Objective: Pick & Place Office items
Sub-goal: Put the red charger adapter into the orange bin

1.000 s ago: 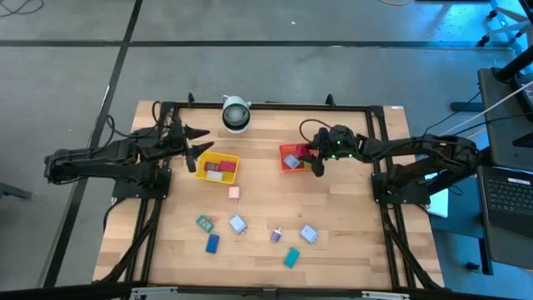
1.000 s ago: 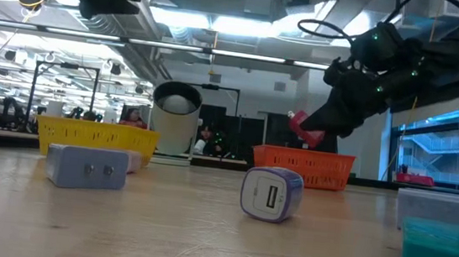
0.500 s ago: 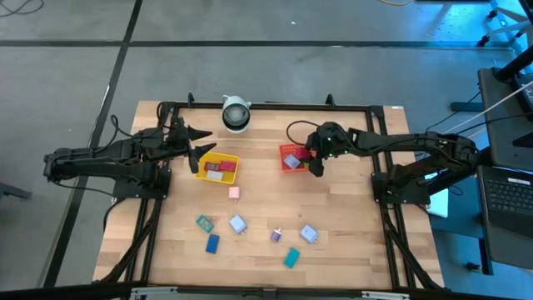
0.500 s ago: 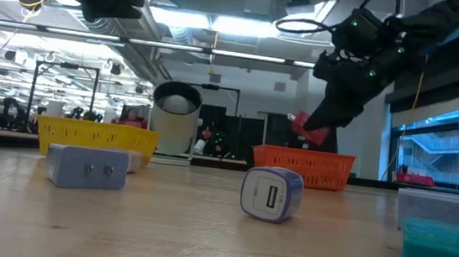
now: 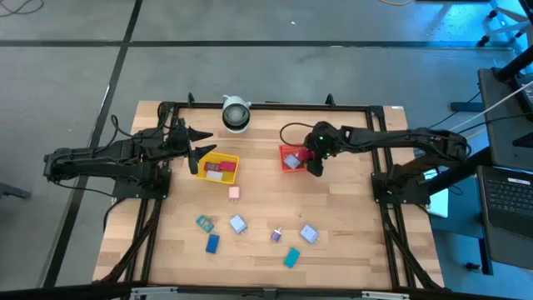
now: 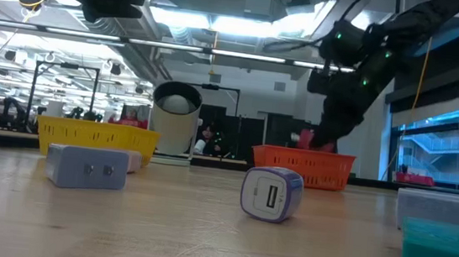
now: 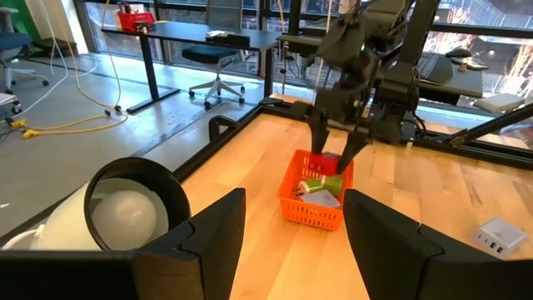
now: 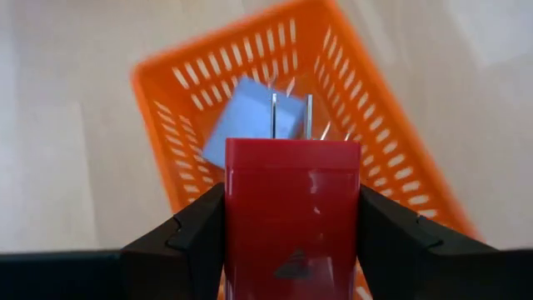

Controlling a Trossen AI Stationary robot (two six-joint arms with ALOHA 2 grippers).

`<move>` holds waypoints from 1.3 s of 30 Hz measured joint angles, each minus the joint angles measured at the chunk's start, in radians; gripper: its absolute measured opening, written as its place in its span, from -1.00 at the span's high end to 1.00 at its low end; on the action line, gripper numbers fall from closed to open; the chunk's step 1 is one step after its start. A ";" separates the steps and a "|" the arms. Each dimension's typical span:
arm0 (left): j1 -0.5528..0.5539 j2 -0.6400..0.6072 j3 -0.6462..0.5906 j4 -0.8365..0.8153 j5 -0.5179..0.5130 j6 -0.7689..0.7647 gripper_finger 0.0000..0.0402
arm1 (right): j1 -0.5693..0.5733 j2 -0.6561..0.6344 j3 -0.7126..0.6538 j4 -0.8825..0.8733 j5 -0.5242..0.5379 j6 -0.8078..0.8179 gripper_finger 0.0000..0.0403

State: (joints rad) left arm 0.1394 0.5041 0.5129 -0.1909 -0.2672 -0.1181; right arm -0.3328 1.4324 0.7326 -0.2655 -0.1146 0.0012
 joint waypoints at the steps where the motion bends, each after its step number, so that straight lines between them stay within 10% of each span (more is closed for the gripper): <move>1: 0.000 0.000 0.000 0.000 0.000 0.000 0.00 | 0.001 0.019 0.000 0.009 0.001 0.002 -0.04; 13: 0.000 0.000 0.000 -0.004 0.012 0.000 0.00 | -0.002 0.104 0.029 0.042 0.005 -0.002 -0.05; 24: 0.000 0.000 0.000 -0.029 0.027 -0.002 0.00 | -0.002 0.107 0.027 0.013 0.160 0.039 -0.63; 39: 0.000 0.000 0.000 -0.032 0.038 -0.021 0.00 | 0.058 0.097 0.028 0.101 0.155 0.276 -0.42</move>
State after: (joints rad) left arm 0.1392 0.5041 0.5125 -0.2226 -0.2293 -0.1387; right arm -0.2751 1.5296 0.7605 -0.1645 0.0401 0.2776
